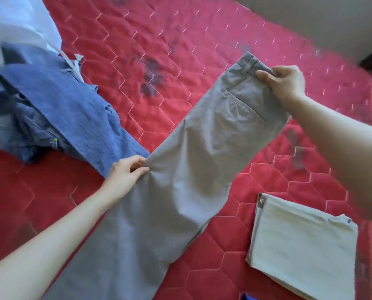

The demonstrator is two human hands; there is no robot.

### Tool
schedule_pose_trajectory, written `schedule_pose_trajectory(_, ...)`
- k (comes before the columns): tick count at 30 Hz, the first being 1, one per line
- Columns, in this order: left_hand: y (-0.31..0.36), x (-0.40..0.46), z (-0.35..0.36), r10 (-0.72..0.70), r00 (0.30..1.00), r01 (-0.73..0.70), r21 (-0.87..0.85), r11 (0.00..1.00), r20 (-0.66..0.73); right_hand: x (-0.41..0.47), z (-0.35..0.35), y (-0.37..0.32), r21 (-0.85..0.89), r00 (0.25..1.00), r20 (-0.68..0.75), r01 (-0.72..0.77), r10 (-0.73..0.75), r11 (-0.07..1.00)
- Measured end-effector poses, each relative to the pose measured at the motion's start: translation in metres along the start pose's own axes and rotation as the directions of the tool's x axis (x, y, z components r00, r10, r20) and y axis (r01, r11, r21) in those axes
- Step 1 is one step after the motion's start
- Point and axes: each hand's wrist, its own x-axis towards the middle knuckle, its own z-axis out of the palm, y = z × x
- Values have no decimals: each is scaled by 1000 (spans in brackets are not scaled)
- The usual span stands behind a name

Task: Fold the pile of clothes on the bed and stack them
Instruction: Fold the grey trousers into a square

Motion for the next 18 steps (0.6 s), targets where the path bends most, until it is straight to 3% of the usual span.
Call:
schedule_pose_trajectory(2,7,44,15,-5,992,21,119,993,-130,42,12,1,-105,996,-93,-27,17,994)
schedule_pose_trajectory(5,3,88,46,40,964,83,441,893,-263,64,54,2,-209,999,-35,-20,12,978)
schedule_pose_trajectory(10,-25,89,98,222,971,-101,693,714,-88,7,154,5,-235,952,170,290,-255,928)
schedule_pose_trajectory(13,-47,80,111,262,965,-155,793,590,-6,-17,201,10,-256,912,268,379,-311,889)
schedule_pose_trajectory(18,-60,80,117,330,944,-181,824,536,-7,-12,241,35,-396,825,430,537,-366,745)
